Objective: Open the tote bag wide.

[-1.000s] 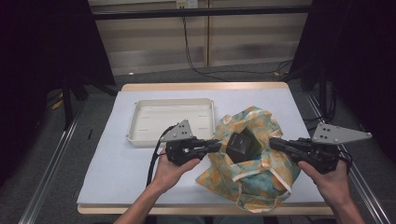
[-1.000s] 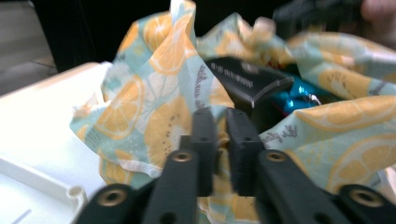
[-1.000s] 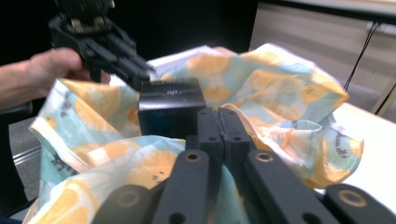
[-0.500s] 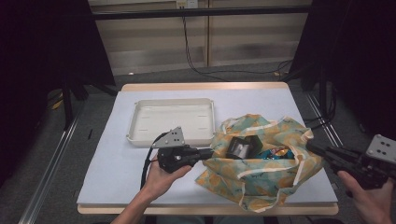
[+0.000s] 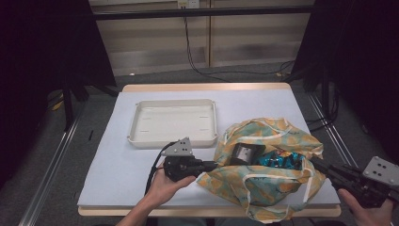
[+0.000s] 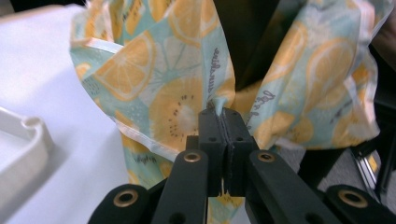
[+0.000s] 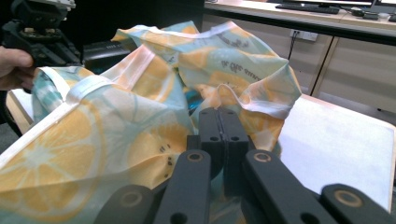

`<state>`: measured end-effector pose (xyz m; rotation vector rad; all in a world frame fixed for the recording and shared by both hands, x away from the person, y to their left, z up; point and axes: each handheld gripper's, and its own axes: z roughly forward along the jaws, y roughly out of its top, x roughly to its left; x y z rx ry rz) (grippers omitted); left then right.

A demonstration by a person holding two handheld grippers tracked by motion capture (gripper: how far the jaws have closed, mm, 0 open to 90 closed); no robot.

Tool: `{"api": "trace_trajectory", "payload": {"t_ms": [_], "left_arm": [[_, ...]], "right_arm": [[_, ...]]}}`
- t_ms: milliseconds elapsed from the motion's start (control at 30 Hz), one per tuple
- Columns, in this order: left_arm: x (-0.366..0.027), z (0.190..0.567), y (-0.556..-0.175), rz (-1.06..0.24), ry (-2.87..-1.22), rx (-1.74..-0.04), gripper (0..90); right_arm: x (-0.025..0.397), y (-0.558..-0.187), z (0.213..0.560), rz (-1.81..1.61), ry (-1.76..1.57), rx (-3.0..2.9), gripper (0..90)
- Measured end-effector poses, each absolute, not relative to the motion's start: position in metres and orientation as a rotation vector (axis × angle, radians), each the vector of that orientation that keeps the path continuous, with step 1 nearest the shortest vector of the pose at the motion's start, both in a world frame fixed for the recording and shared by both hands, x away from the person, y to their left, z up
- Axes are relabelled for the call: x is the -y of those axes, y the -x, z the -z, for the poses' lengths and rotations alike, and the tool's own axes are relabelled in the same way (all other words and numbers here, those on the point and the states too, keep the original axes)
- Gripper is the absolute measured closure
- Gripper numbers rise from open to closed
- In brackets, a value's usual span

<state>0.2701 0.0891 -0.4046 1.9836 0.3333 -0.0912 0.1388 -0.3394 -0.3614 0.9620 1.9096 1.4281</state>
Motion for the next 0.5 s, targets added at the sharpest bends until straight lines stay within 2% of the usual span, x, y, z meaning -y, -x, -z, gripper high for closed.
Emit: {"api": "trace_trajectory", "payload": {"t_ms": [67, 100, 133, 167, 267, 500], "left_arm": [[-0.089, 0.405, -0.268, 0.102, -1.992, -0.327, 85.0], [-0.088, 0.405, -0.266, 0.09, -1.985, -0.338, 81.5], [-0.089, 0.403, -0.264, 0.076, -1.984, -0.342, 73.1], [-0.09, 0.4, -0.262, 0.071, -1.967, -0.336, 73.1], [-0.096, 0.387, -0.257, 0.018, -1.909, -0.339, 61.7], [-0.105, 0.354, -0.249, -0.063, -1.803, -0.307, 57.5]], "right_arm": [[0.339, -0.14, 0.366, -1.439, -0.981, -1.91, 90.0], [0.339, -0.142, 0.368, -1.443, -0.985, -1.904, 90.0], [0.339, -0.143, 0.369, -1.448, -0.989, -1.919, 90.0], [0.339, -0.143, 0.369, -1.448, -0.989, -1.919, 90.0], [0.337, -0.146, 0.367, -1.457, -0.99, -1.926, 90.0], [0.33, -0.156, 0.365, -1.473, -0.974, -1.927, 90.0]]}}
